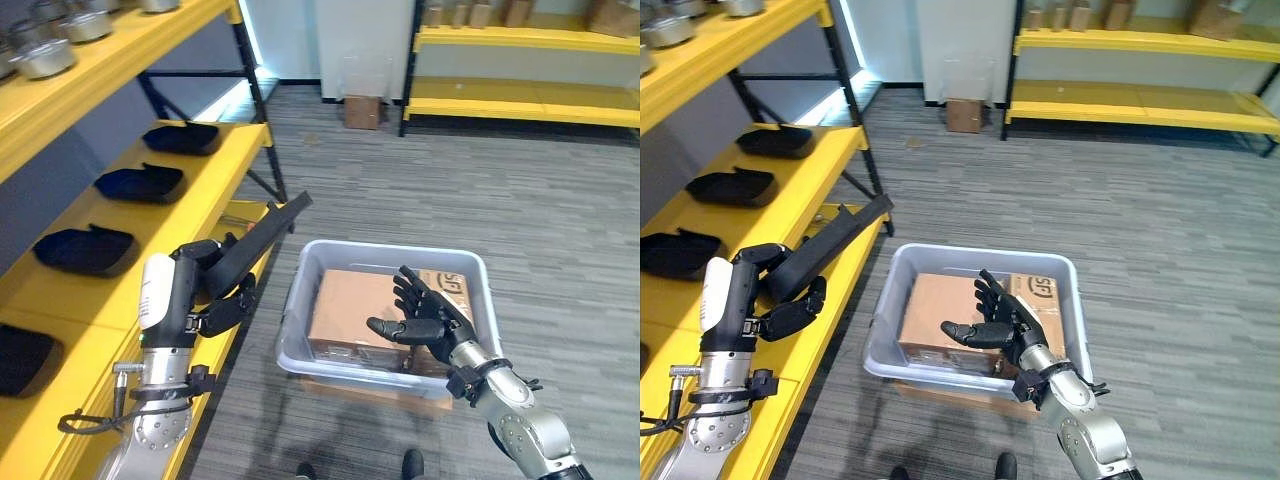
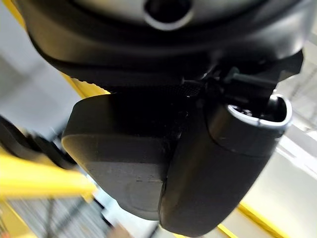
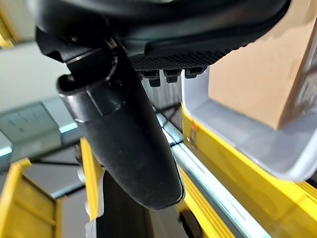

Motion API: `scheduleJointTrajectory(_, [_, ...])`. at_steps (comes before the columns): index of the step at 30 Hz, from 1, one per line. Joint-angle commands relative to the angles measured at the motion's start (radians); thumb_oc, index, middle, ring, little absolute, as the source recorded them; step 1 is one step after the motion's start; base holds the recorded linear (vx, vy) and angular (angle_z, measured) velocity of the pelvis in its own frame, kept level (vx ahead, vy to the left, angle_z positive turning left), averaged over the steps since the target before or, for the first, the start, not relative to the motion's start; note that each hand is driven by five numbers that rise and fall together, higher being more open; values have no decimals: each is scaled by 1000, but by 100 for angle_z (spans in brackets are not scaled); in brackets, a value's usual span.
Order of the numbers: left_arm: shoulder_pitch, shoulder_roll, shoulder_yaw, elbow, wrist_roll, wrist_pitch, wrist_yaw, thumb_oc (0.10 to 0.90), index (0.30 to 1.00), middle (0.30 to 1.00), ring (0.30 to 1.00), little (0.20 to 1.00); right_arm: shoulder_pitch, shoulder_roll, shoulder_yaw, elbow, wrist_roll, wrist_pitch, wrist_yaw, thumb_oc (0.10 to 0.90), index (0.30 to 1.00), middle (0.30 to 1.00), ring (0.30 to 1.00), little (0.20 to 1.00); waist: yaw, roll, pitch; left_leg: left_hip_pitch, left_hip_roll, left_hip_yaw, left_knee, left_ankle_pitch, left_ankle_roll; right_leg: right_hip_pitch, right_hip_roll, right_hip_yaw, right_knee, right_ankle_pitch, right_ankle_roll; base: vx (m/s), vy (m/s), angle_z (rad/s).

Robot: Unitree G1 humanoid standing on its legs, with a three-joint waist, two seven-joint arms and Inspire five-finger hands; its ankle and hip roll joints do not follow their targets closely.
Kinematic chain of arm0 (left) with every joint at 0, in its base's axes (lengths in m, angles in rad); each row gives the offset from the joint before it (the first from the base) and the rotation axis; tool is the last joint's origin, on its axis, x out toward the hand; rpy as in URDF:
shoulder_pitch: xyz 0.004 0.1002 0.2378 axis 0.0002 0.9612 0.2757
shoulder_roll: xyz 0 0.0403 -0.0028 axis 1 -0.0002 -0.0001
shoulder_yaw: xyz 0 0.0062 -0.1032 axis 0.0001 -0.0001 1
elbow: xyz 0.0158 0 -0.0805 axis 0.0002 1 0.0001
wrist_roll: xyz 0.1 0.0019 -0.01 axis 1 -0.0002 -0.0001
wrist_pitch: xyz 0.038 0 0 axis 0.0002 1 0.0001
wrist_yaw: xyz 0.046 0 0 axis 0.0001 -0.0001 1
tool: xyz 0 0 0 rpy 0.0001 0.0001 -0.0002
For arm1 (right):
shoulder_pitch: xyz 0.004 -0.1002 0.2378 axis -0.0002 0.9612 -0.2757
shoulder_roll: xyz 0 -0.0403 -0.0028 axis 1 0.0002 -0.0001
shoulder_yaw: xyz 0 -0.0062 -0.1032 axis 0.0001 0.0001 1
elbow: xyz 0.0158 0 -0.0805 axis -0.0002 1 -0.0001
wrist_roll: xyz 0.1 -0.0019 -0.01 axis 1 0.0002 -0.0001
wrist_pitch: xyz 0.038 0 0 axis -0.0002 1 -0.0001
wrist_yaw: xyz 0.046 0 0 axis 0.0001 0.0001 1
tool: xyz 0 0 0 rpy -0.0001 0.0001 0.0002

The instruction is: Move parts from the plastic box to the shelf.

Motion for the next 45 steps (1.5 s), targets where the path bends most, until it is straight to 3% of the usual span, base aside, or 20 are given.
scheduleJointTrajectory(1, [-42, 31, 132, -149, 22, -86, 133, 400, 300, 300, 300, 300, -97, 28, 15, -47, -53, -127, -13, 900, 1000, 1000, 1000, 1000, 23, -37, -64, -81, 86, -124, -5, 91, -58, 37, -14, -115, 11, -61, -26, -25, 28, 49])
scheduleJointTrajectory(2, [-33, 26, 140, -153, 35, -95, 133, 400, 300, 300, 300, 300, -92, 26, 17, -43, -60, -137, -18, 900, 1000, 1000, 1000, 1000, 29, -35, -61, -89, 101, -114, -7, 110, -67, 42, -17, -140, 15, -64, -26, -58, 72, 54])
scheduleJointTrajectory(5, [-48, 25, 140, -140, 50, -142, 128, 400, 300, 300, 300, 300, -60, 8, -2, -70, -72, -146, -52, 900, 1000, 1000, 1000, 1000, -17, -29, -49, -80, 213, 129, 31, 198, -115, 73, -45, -285, 52, -84, -20, -91, 121, 83])
scheduleJointTrajectory(8, [-99, 55, 105, -90, 56, -144, 172, 400, 300, 300, 300, 300, -35, -20, -20, -104, -66, -170, -74, 900, 1000, 1000, 1000, 1000, -78, -23, -36, -51, 276, 322, 47, 292, -162, 92, -41, -374, 74, -83, -17, -67, 202, 145])
scheduleJointTrajectory(10, [-122, 73, 83, -60, 51, -146, 203, 400, 300, 300, 300, 300, -36, -26, -20, -109, -71, -185, -85, 900, 1000, 1000, 1000, 1000, -91, -17, -33, -43, 278, 362, 28, 317, -173, 105, -38, -389, 67, -78, -13, -11, 279, 159])
scheduleJointTrajectory(14, [-127, 86, 63, -38, 58, -145, 232, 400, 300, 300, 300, 300, -44, -24, -20, -91, -41, -185, -108, 900, 1000, 1000, 1000, 1000, -87, -7, -32, -50, 257, 369, 9, 303, -157, 122, -56, -394, 67, -76, -3, 41, 313, 64])
scheduleJointTrajectory(15, [-117, 85, 66, -43, 68, -150, 239, 400, 300, 300, 300, 300, -41, -12, -21, -82, -13, -193, -113, 900, 1000, 1000, 1000, 1000, -77, -6, -37, -49, 236, 366, -5, 278, -143, 131, -70, -402, 66, -69, 10, 53, 352, 46])
scheduleJointTrajectory(17, [-91, 78, 82, -62, 97, -164, 247, 400, 300, 300, 300, 300, -14, 5, -29, -97, -48, -194, -132, 900, 1000, 1000, 1000, 1000, -61, -13, -47, -48, 197, 357, -21, 221, -113, 146, -92, -416, 62, -55, 29, 62, 325, 50])
scheduleJointTrajectory(21, [-60, 85, 114, -84, 169, -191, 308, 400, 300, 300, 300, 300, 23, 2, -46, -133, -135, -200, -145, 900, 1000, 1000, 1000, 1000, -38, -22, -57, -49, 153, 328, -26, 176, -86, 160, -111, -432, 61, -39, 44, 60, 232, 36])
scheduleJointTrajectory(27, [-46, 110, 167, -93, 169, -177, 349, 400, 300, 300, 300, 300, 28, -22, -51, -163, -242, -150, -132, 900, 1000, 1000, 1000, 1000, -5, -32, -63, -63, 104, 274, -30, 149, -64, 163, -132, -444, 64, -29, 61, 56, 177, 27])
scheduleJointTrajectory(34, [-22, 113, 221, -100, 172, -189, 324, 400, 300, 300, 300, 300, 7, -13, -52, -197, -211, -190, -111, 900, 1000, 1000, 1000, 1000, 54, -48, -67, -79, 39, 213, -34, 113, -27, 173, -173, -469, 89, -11, 88, 48, 180, 32])
scheduleJointTrajectory(39, [-37, 116, 227, -92, 199, -192, 326, 400, 300, 300, 300, 300, -20, 21, -40, -212, -221, -182, -113, 900, 1000, 1000, 1000, 1000, 78, -52, -69, -77, -12, 178, -36, 83, 4, 161, -220, -476, 114, 32, 115, 31, 217, 34])
scheduleJointTrajectory(40, [-45, 127, 231, -90, 211, -195, 330, 400, 300, 300, 300, 300, -32, 34, -33, -201, -219, -179, -129, 900, 1000, 1000, 1000, 1000, 84, -54, -70, -70, -45, 169, -37, 60, 25, 148, -254, -476, 141, 76, 139, 49, 296, 18])
scheduleJointTrajectory(42, [-48, 136, 237, -90, 196, -187, 327, 400, 300, 300, 300, 300, -40, 40, -31, -192, -213, -183, -135, 900, 1000, 1000, 1000, 1000, 90, -53, -71, -65, -61, 170, -38, 47, 37, 138, -275, -488, 163, 99, 149, 36, 234, 12])
scheduleJointTrajectory(44, [-64, 150, 235, -77, 180, -170, 319, 400, 300, 300, 300, 300, -54, 53, -30, -182, -217, -183, -132, 900, 1000, 1000, 1000, 1000, 90, -50, -74, -58, -73, 177, -39, 31, 53, 119, -301, -496, 199, 126, 154, 14, 194, -5])
scheduleJointTrajectory(45, [-81, 163, 229, -60, 170, -166, 314, 400, 300, 300, 300, 300, -54, 61, -33, -182, -225, -182, -130, 900, 1000, 1000, 1000, 1000, 78, -49, -73, -55, -84, 171, -39, 16, 68, 99, -302, -467, 236, 121, 155, 24, 188, -8])
